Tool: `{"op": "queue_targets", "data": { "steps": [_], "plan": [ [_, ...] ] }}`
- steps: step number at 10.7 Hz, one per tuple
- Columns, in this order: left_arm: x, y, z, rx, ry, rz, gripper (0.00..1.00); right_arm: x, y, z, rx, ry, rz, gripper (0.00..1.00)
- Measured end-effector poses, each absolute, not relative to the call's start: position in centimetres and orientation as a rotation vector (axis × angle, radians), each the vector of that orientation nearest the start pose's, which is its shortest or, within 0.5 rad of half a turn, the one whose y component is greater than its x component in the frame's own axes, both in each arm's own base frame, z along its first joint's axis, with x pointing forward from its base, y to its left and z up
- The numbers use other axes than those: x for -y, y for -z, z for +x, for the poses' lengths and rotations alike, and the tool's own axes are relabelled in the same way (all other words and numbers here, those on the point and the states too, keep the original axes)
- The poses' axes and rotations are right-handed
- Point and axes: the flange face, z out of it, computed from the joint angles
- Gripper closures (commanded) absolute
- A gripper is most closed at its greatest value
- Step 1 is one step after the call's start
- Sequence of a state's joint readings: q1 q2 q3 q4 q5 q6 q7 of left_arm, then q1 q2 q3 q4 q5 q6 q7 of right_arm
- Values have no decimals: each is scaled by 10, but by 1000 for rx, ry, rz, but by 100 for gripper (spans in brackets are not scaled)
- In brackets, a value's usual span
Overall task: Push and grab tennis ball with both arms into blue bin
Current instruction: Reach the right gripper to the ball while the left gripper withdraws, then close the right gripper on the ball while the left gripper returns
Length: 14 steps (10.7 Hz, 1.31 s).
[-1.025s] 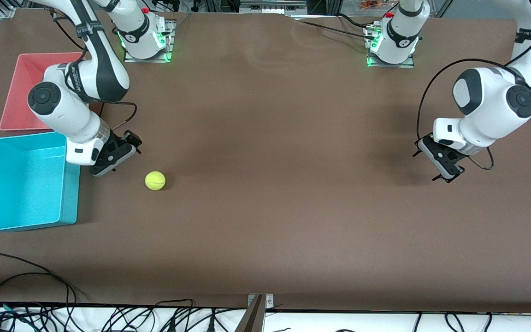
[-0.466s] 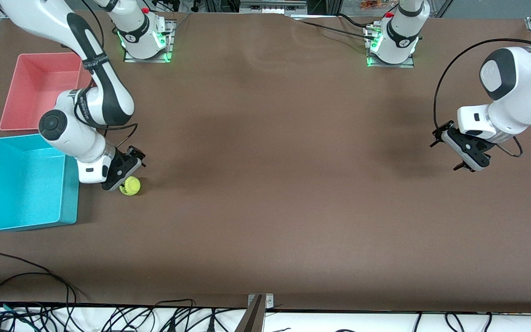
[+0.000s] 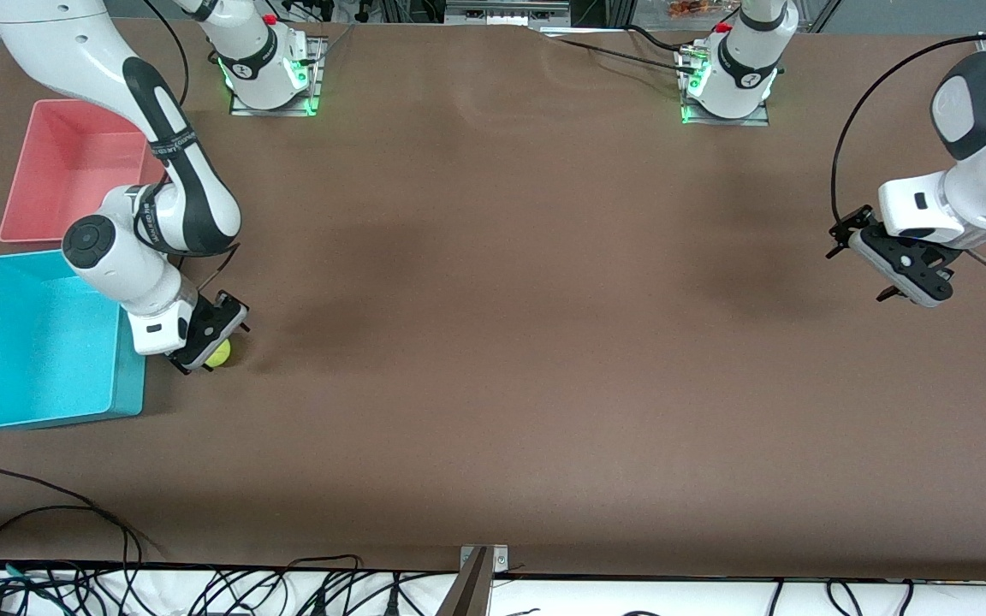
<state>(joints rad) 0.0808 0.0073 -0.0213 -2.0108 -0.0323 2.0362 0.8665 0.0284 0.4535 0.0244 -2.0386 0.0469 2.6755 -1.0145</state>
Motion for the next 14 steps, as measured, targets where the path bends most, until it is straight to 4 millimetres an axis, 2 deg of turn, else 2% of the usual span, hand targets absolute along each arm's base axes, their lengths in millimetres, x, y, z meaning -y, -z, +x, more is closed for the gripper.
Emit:
{"op": "queue_targets", "data": {
  "steps": [3,5,6,9,11,13,14],
  "plan": [
    [-43,-472,554,-1150,9,-2956,0,2,-242,625,1691,280,-2758,0],
    [-42,-491,553,-1044,-42,-3010,0,30,-243,626,1739,259,-2762,0],
    [-41,-502,553,-1014,-54,-3023,0,35,-241,625,1753,248,-2758,0],
    [-42,-532,552,-874,-96,-3055,0,40,-226,622,1759,197,-2743,1],
    [-43,-555,549,-778,-131,-3075,0,43,-214,619,1754,169,-2738,14],
    [-41,-578,545,-683,-156,-3086,0,44,-210,619,1754,159,-2736,21],
    [-36,-589,544,-622,-167,-3078,0,44,-208,618,1750,155,-2735,21]
  ]
}}
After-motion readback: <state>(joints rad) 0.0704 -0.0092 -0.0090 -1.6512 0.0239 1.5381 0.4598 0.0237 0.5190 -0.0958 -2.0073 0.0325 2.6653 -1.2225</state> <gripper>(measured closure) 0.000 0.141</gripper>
